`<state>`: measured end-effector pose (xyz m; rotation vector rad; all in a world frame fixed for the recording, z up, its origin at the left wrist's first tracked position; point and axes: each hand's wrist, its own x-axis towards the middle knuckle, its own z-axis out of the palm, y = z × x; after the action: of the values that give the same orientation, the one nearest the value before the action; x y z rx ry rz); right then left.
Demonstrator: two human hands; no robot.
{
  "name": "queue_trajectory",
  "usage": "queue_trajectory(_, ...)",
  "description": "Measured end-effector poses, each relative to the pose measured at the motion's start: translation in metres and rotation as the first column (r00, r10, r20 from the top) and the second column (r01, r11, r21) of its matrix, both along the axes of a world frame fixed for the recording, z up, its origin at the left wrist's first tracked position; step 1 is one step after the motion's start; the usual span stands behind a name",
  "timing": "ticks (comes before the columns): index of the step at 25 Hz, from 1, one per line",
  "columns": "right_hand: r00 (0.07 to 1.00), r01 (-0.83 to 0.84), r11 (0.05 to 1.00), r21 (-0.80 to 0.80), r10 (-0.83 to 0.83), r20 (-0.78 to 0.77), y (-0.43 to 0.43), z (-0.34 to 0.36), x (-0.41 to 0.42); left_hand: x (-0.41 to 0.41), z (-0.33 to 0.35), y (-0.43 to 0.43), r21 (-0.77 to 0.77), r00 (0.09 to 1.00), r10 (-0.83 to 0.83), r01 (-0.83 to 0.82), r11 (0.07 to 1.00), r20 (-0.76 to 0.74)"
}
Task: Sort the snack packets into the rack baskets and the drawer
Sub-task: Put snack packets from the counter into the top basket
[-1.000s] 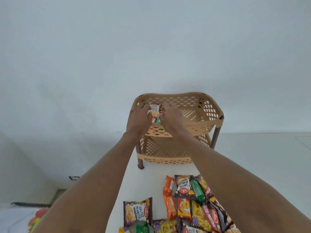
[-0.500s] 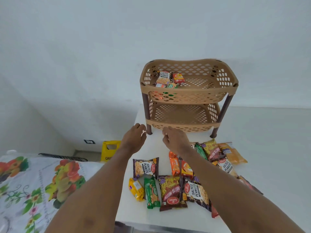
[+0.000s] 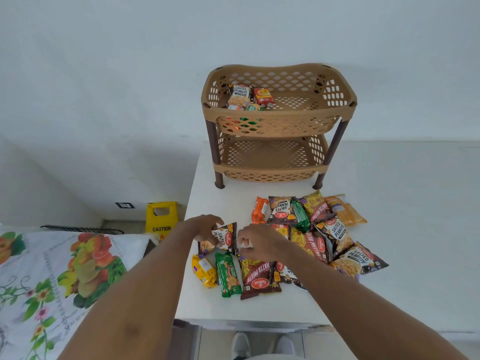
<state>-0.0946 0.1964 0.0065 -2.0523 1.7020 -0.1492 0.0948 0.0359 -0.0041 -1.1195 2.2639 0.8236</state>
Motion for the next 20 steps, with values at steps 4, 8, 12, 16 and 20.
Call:
queue_trajectory(4,0.994,-0.024,0.998,-0.063,0.017,-0.11,0.017,-0.005,0.038,-0.006,-0.009,-0.001,-0.067,0.996,-0.058,0.062,0.996,0.061)
queue_trajectory(8,0.981,0.029,0.993,-0.116,-0.051,-0.187,0.028,-0.014,0.068,0.0,-0.015,-0.004,-0.095,0.999,0.03,-0.034,0.995,-0.041)
queue_trajectory(12,0.962,0.112,0.992,-0.057,-0.122,-0.244,0.027,-0.023,0.079,0.011,-0.011,-0.008,-0.085,0.958,0.178,-0.201,0.976,-0.227)
queue_trajectory(16,0.942,0.234,0.971,-0.044,-0.238,-0.237,0.016,-0.025,0.083,0.014,-0.006,-0.009,-0.063,0.88,0.279,-0.326,0.943,-0.384)
queue_trajectory(20,0.912,0.346,0.938,-0.01,-0.338,-0.232,0.003,-0.028,0.091,0.012,-0.003,-0.009,0.017,0.781,0.349,-0.399,0.917,-0.518)
